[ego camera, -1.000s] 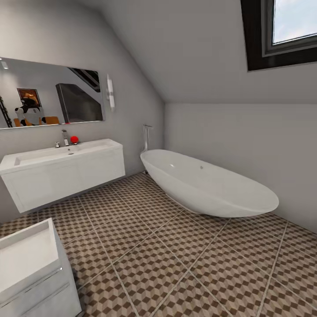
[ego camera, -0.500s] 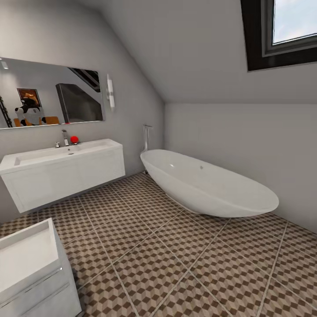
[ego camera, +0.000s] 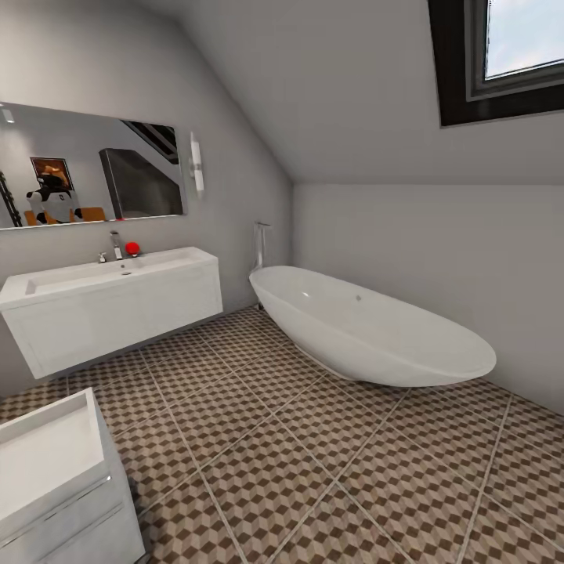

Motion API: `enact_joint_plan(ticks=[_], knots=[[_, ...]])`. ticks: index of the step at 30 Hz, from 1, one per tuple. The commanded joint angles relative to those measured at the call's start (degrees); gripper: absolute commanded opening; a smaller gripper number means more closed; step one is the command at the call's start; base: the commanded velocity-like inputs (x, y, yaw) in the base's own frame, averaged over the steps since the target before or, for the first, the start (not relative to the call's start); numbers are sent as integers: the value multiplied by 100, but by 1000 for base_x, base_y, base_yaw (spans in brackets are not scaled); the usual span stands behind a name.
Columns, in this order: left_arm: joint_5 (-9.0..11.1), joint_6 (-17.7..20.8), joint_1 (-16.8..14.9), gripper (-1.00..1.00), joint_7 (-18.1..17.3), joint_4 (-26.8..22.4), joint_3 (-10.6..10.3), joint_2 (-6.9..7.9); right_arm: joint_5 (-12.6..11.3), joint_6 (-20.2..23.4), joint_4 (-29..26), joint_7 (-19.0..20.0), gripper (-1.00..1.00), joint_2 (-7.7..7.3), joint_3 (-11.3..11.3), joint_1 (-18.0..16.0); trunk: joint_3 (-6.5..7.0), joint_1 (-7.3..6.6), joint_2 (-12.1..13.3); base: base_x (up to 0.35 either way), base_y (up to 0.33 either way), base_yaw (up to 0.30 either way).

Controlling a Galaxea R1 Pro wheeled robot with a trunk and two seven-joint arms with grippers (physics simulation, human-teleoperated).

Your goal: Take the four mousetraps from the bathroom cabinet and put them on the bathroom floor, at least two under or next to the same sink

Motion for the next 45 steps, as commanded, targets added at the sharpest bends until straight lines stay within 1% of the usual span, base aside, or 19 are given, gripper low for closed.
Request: enact_joint_plan(ticks=[1, 2, 4, 7, 8, 12, 14, 17, 22, 26, 29, 30, 32, 33, 34, 37, 39, 43, 45], knots=[[-7, 6, -1, 100, 10, -178, 2, 3, 5, -16, -137, -1, 100, -20, 0, -16, -5, 0, -3, 0, 0, 0], [-10, 28, -17, 100, 58, -417, 4, 8, 7, -15, -356, -2, 100, -57, 2, -33, -5, 0, -3, 0, 0, 0], [-11, 88, -32, 100, 128, -569, 4, 8, 8, -15, -520, -2, 100, -90, -1, -40, -5, 0, -3, 0, 0, 0], [-7, 370, -81, 100, 332, -872, 5, 9, 9, 1, -867, 2, 100, -180, -4, -52, -5, 0, -3, 0, 0, 0], [-3, 557, -114, 100, 435, -1026, 5, 9, 9, 8, -1025, 2, 100, -226, -4, -57, -5, 0, -3, 0, 0, 0], [0, 989, -234, 100, 602, -1519, 8, 13, 9, 40, -1353, 12, 100, -343, -8, -138, -5, 0, -3, 0, 0, 0], [-2, 1059, -274, 100, 620, -1668, 18, 15, 9, 49, -1405, 13, 100, -366, -7, -198, -5, 0, -3, 0, 0, 0], [-3, 1160, -417, 100, 638, -1936, 150, 28, 25, 64, -1465, 17, 100, -415, -6, -394, -5, 0, -3, 0, 0, 0], [-8, 1212, -705, 100, 639, -2053, 350, 37, 170, 74, -1484, 20, 100, -447, -6, -697, -5, 0, -3, 0, 0, 0], [-6, 1226, -899, 100, 636, -2065, 400, 69, 255, 80, -1481, 10, 100, -457, -6, -907, -5, 0, -3, 0, 0, 0], [9, 1315, -1131, 100, 636, -2064, 418, 154, 289, 81, -1478, -5, 100, -484, -11, -1058, -5, 0, -3, 0, 0, 0], [39, 1441, -1228, 100, 634, -2065, 421, 199, 296, 80, -1479, -7, 100, -495, -12, -1117, -5, 0, -3, 0, 0, 0], [208, 1767, -1387, 100, 616, -2064, 432, 337, 301, 58, -1477, -3, 100, -536, -21, -1218, -5, 0, -3, 0, 0, 0], [269, 1829, -1411, 100, 613, -2065, 436, 375, 299, 47, -1476, 2, 100, -548, -23, -1232, -5, 0, -3, 0, 0, 0], [400, 1910, -1446, 100, 608, -2064, 442, 435, 288, 28, -1469, 15, 100, -566, -30, -1254, -5, 0, -3, 0, 0, 0], [662, 1906, -1488, 100, 603, -2041, 466, 509, 272, 0, -1448, 36, 100, -586, -37, -1280, -5, 0, -3, 0, 0, 0], [741, 1739, -1498, 100, 606, -2027, 486, 525, 268, -7, -1439, 41, 100, -591, -39, -1286, -5, 0, -3, 0, 0, 0], [791, 1377, -1505, 100, 608, -1938, 490, 537, 266, -12, -1429, 42, 100, -595, -40, -1290, -5, 0, -3, 0, 0, 0], [802, 1239, -1506, 100, 608, -1799, 486, 535, 265, -13, -1423, 46, 100, -600, -41, -1291, -5, 0, -3, 0, 0, 0]])
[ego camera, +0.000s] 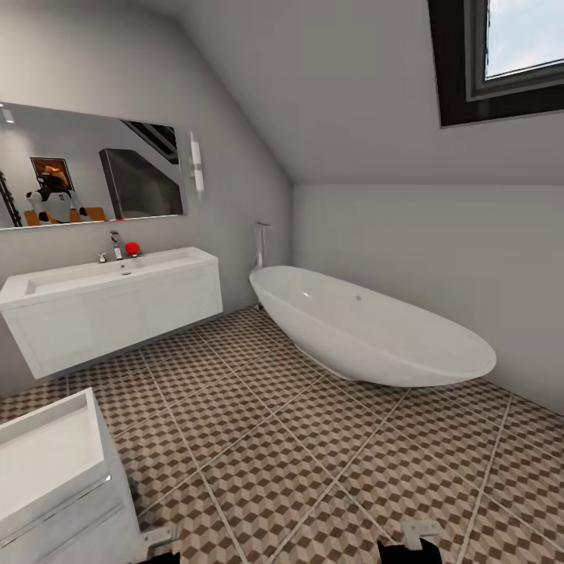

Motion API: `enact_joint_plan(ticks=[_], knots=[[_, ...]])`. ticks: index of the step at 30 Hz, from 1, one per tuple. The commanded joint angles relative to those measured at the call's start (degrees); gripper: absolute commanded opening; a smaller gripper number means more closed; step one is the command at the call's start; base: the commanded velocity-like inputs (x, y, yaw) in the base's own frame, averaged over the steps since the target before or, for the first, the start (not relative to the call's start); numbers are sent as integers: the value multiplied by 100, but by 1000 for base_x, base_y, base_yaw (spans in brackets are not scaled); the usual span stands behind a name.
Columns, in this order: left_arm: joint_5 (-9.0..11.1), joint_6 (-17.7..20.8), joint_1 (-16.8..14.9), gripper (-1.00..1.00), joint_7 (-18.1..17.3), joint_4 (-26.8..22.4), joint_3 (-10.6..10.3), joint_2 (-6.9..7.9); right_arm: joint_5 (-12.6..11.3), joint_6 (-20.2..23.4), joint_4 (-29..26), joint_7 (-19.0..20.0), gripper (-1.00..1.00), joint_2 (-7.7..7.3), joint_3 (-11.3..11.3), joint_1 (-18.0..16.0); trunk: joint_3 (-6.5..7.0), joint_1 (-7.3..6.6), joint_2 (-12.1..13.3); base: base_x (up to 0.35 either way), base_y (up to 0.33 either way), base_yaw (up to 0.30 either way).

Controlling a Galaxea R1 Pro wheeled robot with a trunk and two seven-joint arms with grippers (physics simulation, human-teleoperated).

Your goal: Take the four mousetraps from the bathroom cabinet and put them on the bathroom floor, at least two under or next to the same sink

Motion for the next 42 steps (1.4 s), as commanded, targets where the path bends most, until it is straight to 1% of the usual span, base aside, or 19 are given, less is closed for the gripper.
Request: enact_joint_plan(ticks=[1, 3, 5, 11, 13, 19, 20, 24, 42], knots=[[62, -1, -2, 100, 26, 43, -13, 1, 27, -18, 4, 4, 100, -1, -4, -4, -6, 0, -3, 0, 0, 0], [68, -71, -2, 100, 26, 207, -26, 2, 27, -53, 11, -14, 100, 1, 0, -4, -6, 0, -3, 0, 0, 0], [70, -94, -3, 100, 26, 267, -29, 1, 23, -99, 16, -29, 100, 2, 2, -4, -6, 0, -3, 0, 0, 0], [72, -121, -3, 100, 18, 329, -29, -57, 21, -160, 83, -49, 100, 0, 2, 0, -6, 0, -3, 0, 0, 0], [76, -124, -3, 100, 18, 334, -25, -60, 24, -163, 91, -51, 100, 2, 2, -2, 30, -44, 77, 0, 0, 0], [74, -157, -3, 100, 17, 338, -9, -10, 26, -240, 158, -52, 100, 1, 3, 4, 138, -176, 318, 0, 0, 0], [70, -213, -3, 100, 17, 338, -12, -19, 32, -302, 189, -53, 100, 3, 3, 4, 156, -198, 358, 0, 0, 0], [57, -244, -3, 100, 17, 345, -21, -23, 35, -329, 222, -58, 100, 3, 3, 4, 227, -286, 518, 0, 0, -42], [45, -251, -3, 100, 26, 343, -23, -27, 36, -334, 256, -58, 100, -2, 1, 4, 551, -681, 1240, 0, 0, -250]])
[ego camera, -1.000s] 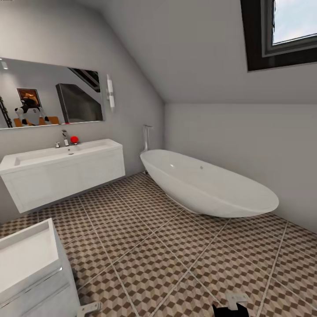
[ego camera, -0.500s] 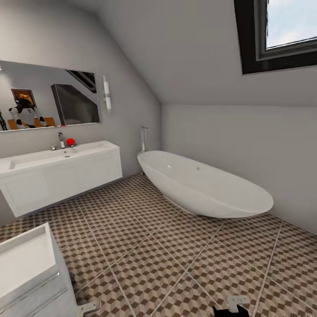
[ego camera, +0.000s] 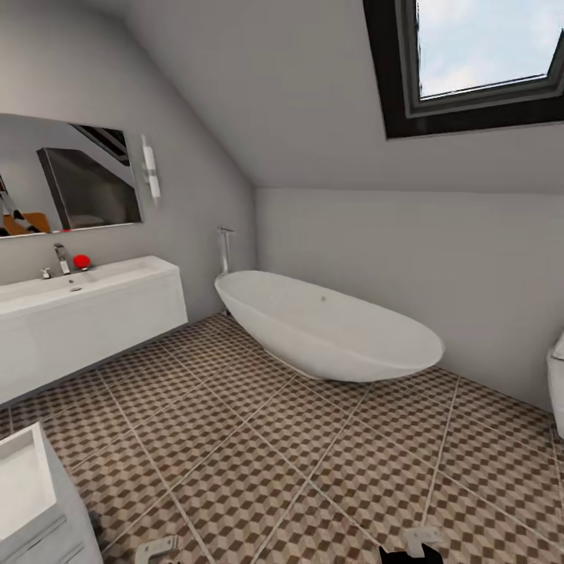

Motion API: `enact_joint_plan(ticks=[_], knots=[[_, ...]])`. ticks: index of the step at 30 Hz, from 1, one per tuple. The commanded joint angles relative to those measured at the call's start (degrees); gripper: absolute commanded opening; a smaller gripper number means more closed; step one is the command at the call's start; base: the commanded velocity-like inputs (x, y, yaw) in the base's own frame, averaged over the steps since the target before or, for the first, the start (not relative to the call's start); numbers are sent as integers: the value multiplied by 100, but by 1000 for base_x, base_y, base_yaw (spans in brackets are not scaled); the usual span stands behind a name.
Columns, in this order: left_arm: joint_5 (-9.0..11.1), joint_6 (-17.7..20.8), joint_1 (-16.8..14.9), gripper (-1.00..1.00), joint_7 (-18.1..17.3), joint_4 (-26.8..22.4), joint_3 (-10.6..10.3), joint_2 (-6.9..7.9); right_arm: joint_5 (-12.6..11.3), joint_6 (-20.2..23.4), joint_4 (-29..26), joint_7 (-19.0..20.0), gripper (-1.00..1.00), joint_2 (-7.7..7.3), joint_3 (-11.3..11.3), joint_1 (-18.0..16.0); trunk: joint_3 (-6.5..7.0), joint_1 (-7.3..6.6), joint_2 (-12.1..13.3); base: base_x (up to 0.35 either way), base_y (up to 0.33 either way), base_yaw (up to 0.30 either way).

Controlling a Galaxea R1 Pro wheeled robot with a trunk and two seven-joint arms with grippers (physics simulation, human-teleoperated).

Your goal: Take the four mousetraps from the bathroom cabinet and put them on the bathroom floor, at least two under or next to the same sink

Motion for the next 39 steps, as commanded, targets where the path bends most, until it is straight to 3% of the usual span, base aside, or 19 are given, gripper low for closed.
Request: enact_joint_plan(ticks=[1, 21, 29, 39], knots=[[61, 31, 1, 100, 23, -12, -11, -2, 28, -17, 9, -4, 100, 0, -6, -5, 12, -23, 38, 0, 0, -270], [65, 21, 1, 100, 23, -11, 1, 24, 18, -83, 37, -2, 100, -5, -11, -5, 371, -462, 840, 0, 0, -270], [67, -129, 1, 100, 18, 78, 2, 39, 10, -121, 40, 19, 100, -19, -12, -5, 515, -638, 1161, 0, 0, -270], [68, -678, 1, 100, 11, 507, -36, -6, 2, -114, 48, 88, 100, -24, -12, -5, 694, -857, 1562, 0, 0, -270]])
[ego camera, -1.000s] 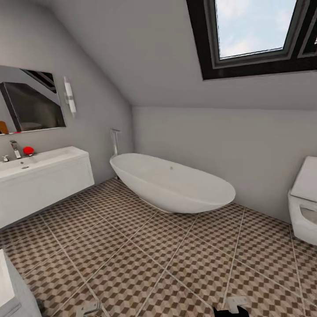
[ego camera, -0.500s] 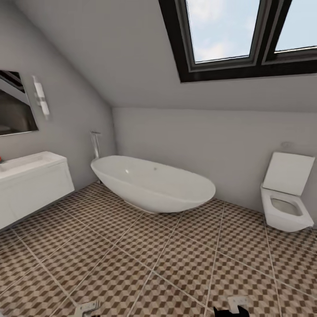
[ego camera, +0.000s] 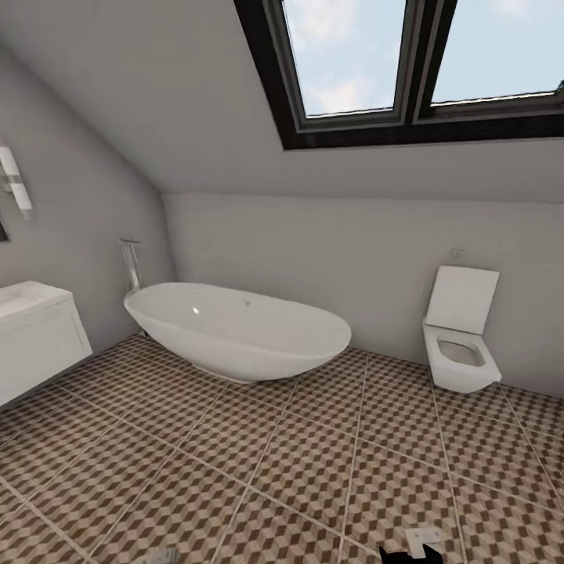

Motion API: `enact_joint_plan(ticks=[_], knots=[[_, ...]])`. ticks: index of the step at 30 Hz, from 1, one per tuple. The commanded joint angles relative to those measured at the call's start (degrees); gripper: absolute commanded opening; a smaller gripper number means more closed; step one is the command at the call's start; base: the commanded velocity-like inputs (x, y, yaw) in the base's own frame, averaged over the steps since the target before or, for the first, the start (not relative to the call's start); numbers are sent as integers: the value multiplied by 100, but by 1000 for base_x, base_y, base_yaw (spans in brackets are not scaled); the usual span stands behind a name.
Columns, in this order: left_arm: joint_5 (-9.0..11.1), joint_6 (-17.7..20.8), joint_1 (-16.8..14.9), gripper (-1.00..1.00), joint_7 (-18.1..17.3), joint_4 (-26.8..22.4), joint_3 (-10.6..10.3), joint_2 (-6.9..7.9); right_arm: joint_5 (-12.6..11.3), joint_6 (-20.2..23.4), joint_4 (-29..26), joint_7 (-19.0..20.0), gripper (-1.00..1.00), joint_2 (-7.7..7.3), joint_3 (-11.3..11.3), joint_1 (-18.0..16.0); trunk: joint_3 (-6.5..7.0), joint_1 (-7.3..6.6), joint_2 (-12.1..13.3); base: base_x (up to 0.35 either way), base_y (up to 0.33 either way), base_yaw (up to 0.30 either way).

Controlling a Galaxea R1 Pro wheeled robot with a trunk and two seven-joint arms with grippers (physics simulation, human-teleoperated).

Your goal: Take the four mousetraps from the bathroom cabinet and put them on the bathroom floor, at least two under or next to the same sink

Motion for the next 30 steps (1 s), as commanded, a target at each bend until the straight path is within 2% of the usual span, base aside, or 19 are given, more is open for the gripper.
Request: enact_joint_plan(ticks=[1, 2, 5, 9, 15, 22, 30], knots=[[62, 14, 0, 100, 15, -2, -10, 5, 26, -18, 6, 10, 100, -1, -6, -5, 11, -22, 37, 0, 0, -270], [65, 1, 0, 100, 10, 14, -12, 13, 26, -18, 6, 25, 100, -4, -6, -5, 29, -44, 77, 0, 0, -270], [77, -15, 0, 100, -5, 36, -3, 47, 20, -15, 6, 461, 100, -114, -6, -5, 83, -110, 197, 0, 0, -270], [83, -8, 0, 100, -7, 37, 2, 54, 17, -15, 6, 734, 100, -220, -6, -5, 155, -198, 357, 0, 0, -270], [84, 2, 0, 100, -10, 42, 3, 56, 24, -17, 21, 770, 100, -234, -6, -5, 262, -330, 598, 0, 0, -270], [79, -14, 0, 100, -263, 43, 3, 56, 25, -25, 43, 771, 100, -235, -6, -5, 388, -483, 879, 0, 0, -264], [67, -26, 0, 100, -279, 45, 3, 45, 25, -28, 45, 775, 100, -234, -6, -5, 532, -659, 1200, 0, 0, -258]])
